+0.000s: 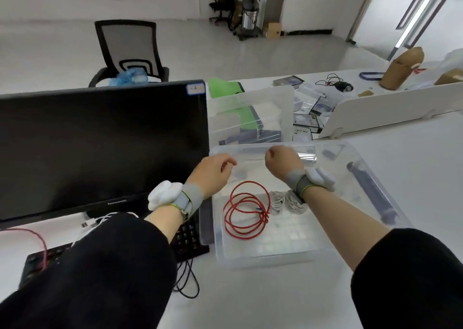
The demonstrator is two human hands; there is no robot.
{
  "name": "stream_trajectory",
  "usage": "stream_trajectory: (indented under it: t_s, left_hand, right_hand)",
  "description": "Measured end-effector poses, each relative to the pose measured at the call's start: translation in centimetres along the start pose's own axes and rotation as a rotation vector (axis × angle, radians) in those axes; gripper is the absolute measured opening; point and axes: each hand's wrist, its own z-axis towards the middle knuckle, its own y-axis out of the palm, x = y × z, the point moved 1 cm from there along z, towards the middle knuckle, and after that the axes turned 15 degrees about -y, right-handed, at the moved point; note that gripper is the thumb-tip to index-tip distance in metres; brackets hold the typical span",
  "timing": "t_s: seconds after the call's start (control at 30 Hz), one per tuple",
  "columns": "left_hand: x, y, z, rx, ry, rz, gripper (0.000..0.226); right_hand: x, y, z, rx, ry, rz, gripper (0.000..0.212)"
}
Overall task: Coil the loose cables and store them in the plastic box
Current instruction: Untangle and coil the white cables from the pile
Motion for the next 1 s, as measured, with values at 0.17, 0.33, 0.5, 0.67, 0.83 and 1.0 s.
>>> stream_trajectory:
  t_s: [0.17, 0.33, 0.5, 0.67, 0.83, 1.0]
  left_hand:
    - [-6.1, -6.0, -3.6, 0.075, -0.013, -0.048, 0.018]
    - [-14.9, -11.4, -7.4, 0.074, -0.111, -0.005, 0.019]
    - [-22.6, -13.7, -9.3, 0.043, -0.229, 0.035, 0.018]
    - [-29.0, -12.2, -10.2, -0.107, -0.343, 0.112, 0.025]
    - [-33.2, -10.1, -9.7, -0.177, -0.403, 0.135, 0.037]
    - [-35.1, -7.5, -8.3, -0.184, -0.441, 0.234, 0.040]
  right_hand:
    - [-10.9, 0.5, -0.8, 0.176, -0.181, 0.070, 0.029]
    - [-21.1, 5.6, -2.3, 0.102, -0.338, 0.073, 0.027]
    - [-26.4, 11.9, -3.7, -0.137, -0.338, 0.109, 0.025]
    - [-27.2, 17.8, -5.6, -0.523, -0.315, 0.027, 0.029]
    - [-26.8, 21.7, -6.7, -0.677, -0.273, 0.044, 0.032]
    - [-26.2, 24.4, -6.4, -0.548, -0.157, 0.179, 0.030]
